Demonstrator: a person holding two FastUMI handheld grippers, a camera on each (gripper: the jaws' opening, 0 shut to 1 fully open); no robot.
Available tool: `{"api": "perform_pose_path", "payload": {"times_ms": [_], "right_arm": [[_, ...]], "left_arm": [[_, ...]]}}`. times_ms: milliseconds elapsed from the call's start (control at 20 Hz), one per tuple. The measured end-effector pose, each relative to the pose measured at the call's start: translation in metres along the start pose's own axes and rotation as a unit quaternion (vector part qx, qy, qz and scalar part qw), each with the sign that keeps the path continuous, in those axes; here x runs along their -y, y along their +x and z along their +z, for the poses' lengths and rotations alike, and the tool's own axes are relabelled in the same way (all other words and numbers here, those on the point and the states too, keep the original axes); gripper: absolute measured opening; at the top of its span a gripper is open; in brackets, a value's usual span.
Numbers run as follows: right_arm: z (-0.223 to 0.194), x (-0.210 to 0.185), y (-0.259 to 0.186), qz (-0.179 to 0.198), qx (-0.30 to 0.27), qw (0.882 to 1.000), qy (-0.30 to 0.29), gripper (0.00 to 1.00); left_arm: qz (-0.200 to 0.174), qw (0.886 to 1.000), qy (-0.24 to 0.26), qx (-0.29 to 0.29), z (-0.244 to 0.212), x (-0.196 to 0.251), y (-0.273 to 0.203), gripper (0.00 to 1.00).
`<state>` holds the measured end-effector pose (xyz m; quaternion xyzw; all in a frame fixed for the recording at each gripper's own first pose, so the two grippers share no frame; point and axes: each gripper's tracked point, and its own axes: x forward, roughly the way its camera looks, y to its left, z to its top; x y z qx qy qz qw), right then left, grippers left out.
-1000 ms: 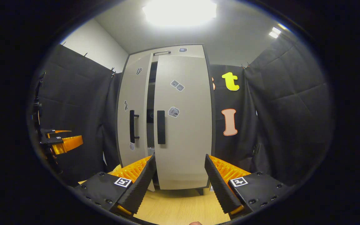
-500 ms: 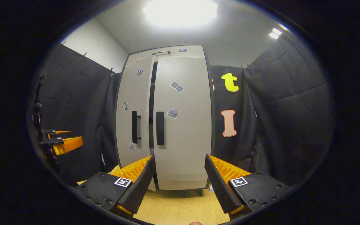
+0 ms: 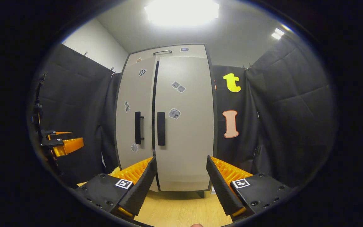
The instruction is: Grab one shoe with the right hand and put it into the shoe cabinet, grab the other shoe with the left hand and put it into the shoe cabinet; then close the right door with the right hand and the left door with the left hand.
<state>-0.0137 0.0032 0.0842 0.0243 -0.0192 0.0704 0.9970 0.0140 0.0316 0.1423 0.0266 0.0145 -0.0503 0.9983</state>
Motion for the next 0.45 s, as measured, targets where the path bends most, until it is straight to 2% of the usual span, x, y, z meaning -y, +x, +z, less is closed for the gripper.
{"api": "perform_pose_path", "payload": {"times_ms": [450], "right_arm": [[-0.0001,-0.0051,0.0058,-0.002,0.001,1.0,0.0,0.99]], "left_arm": [[0.0,1.0,0.0,-0.003,-0.0009,-0.0004,0.0013,0.93]]}}
